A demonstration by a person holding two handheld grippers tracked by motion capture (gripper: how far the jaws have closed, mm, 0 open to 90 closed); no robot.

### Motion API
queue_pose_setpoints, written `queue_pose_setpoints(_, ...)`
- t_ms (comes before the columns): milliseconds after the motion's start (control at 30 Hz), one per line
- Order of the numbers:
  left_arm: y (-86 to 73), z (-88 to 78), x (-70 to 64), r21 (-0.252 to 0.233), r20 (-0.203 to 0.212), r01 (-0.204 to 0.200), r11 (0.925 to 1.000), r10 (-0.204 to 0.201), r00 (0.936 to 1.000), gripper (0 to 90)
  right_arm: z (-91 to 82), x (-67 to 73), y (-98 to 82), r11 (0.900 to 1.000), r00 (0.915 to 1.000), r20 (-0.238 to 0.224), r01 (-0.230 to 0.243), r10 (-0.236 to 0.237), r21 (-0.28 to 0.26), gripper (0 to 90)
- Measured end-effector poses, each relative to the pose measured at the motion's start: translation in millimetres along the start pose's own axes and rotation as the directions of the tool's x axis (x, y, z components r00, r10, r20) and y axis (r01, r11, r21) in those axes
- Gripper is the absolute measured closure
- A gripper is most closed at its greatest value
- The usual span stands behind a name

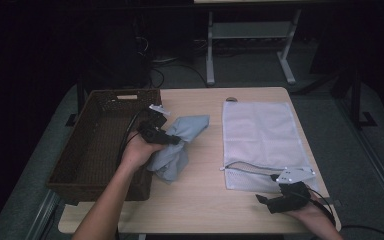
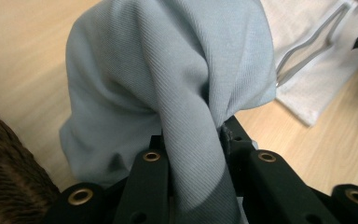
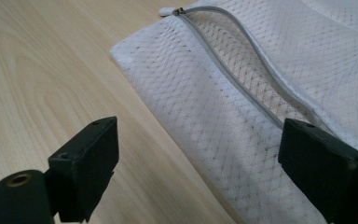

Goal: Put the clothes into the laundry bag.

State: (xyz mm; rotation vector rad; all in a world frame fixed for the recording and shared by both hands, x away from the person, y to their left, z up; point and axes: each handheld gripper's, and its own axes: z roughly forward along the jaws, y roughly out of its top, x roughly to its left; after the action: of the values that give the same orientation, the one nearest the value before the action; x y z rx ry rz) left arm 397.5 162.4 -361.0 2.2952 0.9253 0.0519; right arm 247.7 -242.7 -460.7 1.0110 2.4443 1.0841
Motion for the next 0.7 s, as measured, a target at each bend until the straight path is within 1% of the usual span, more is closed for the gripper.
queue_pose_setpoints(33, -1.2, 2.9, 0.0, 0.009, -0.007, 0.004, 0.9999, -0.004, 1.0000, 73.9, 0.0, -0.1, 0.0, 1.000, 1.0000, 0.000, 0.000, 0.000, 0.000, 11.6)
queue_pose_setpoints(100, -3.1, 7.6, 0.4, 0.025, -0.010, -0.001, 0.9997, 0.001, 1.0000, 71.5, 0.0, 0.0, 0.0, 1.000, 1.0000, 0.000, 0.001, -0.001, 0.001, 11.5)
queue_pose_setpoints(167, -4.6, 11.9, 0.5, 0.055, -0.022, -0.001, 0.9985, 0.002, 0.9998, 68.1, 0.0, 0.1, 0.0, 1.000, 1.0000, -0.001, 0.002, -0.002, 0.002, 11.6)
queue_pose_setpoints(200, -4.6, 12.3, -0.1, 0.061, -0.035, -0.008, 0.9981, 0.010, 0.9993, 66.4, 0.0, 0.1, 0.0, 1.000, 1.0000, 0.000, 0.001, -0.001, 0.002, 11.6)
queue_pose_setpoints(233, -4.5, 12.0, -0.2, 0.058, -0.042, -0.005, 0.9983, 0.007, 0.9991, 63.5, 0.0, 0.1, 0.0, 1.000, 1.0000, -0.001, 0.001, -0.001, 0.001, 11.6)
queue_pose_setpoints(267, -4.5, 11.9, -0.1, 0.057, -0.039, -0.002, 0.9984, 0.005, 0.9992, 59.4, 0.1, 0.1, 0.0, 1.000, 1.0000, -0.001, 0.002, -0.002, 0.002, 11.6)
queue_pose_setpoints(333, -4.4, 11.6, -0.4, 0.055, -0.039, -0.007, 0.9985, 0.009, 0.9992, 54.8, 0.3, 0.2, 0.1, 1.000, 1.0000, -0.001, 0.004, -0.004, 0.002, 11.6)
queue_pose_setpoints(400, -4.0, 10.8, -1.5, 0.045, -0.042, -0.019, 0.9988, 0.021, 0.9989, 49.0, 0.1, 0.5, 0.3, 1.000, 1.0000, -0.002, 0.003, -0.003, 0.000, 11.6)
queue_pose_setpoints(500, -3.6, 9.1, -2.1, 0.030, -0.044, -0.020, 0.9994, 0.022, 0.9988, 38.7, 0.0, 0.4, 0.2, 1.000, 1.0000, -0.002, 0.003, -0.003, 0.001, 11.6)
queue_pose_setpoints(567, -2.5, 7.1, -3.3, 0.011, -0.039, -0.017, 0.9998, 0.017, 0.9991, 34.4, 0.0, 0.3, 0.2, 1.000, 1.0000, -0.002, 0.002, -0.002, 0.001, 11.6)
queue_pose_setpoints(700, 4.0, -4.0, -8.5, -0.033, -0.056, -0.026, 0.9991, 0.024, 0.9981, 25.6, 0.1, 0.4, 0.3, 1.000, 1.0000, -0.002, 0.001, -0.001, -0.002, 11.6)
